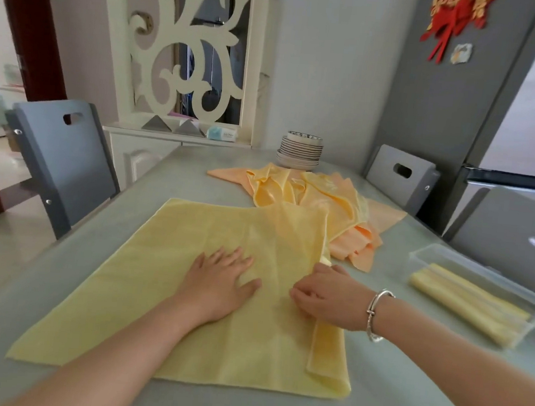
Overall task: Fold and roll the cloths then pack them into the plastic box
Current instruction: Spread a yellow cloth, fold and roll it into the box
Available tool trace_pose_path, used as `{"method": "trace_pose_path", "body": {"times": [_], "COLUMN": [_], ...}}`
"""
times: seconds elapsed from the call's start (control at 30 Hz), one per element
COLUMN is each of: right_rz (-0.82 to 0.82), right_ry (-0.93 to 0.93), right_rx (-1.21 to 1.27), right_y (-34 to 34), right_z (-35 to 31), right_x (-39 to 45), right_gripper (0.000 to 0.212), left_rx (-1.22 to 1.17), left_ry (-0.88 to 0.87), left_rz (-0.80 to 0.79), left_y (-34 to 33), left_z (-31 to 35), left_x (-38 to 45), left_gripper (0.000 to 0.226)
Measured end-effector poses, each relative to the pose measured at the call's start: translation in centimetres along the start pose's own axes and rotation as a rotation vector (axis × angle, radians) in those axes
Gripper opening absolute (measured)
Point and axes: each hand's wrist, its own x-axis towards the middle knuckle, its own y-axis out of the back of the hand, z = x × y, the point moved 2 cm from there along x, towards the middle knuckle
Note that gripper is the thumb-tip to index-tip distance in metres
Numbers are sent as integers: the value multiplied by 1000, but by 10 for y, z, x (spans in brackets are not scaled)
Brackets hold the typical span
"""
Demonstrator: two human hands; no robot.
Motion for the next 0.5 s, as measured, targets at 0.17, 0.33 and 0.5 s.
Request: {"method": "trace_pose_path", "body": {"times": [0.17, 0.33, 0.5], "right_rz": [50, 111, -72], "right_ry": [-251, -45, 115], "right_rx": [-396, 23, 166], "right_y": [13, 13, -1], "right_z": [33, 10, -38], "right_x": [-42, -61, -66], "right_gripper": [38, 27, 55], "left_rx": [-11, -115, -360], "left_ry": [30, 14, -33], "left_rz": [15, 106, 241], "left_y": [-1, 3, 8], "left_z": [2, 3, -2], "left_x": [-5, -16, -28], "left_gripper": [67, 60, 39]}}
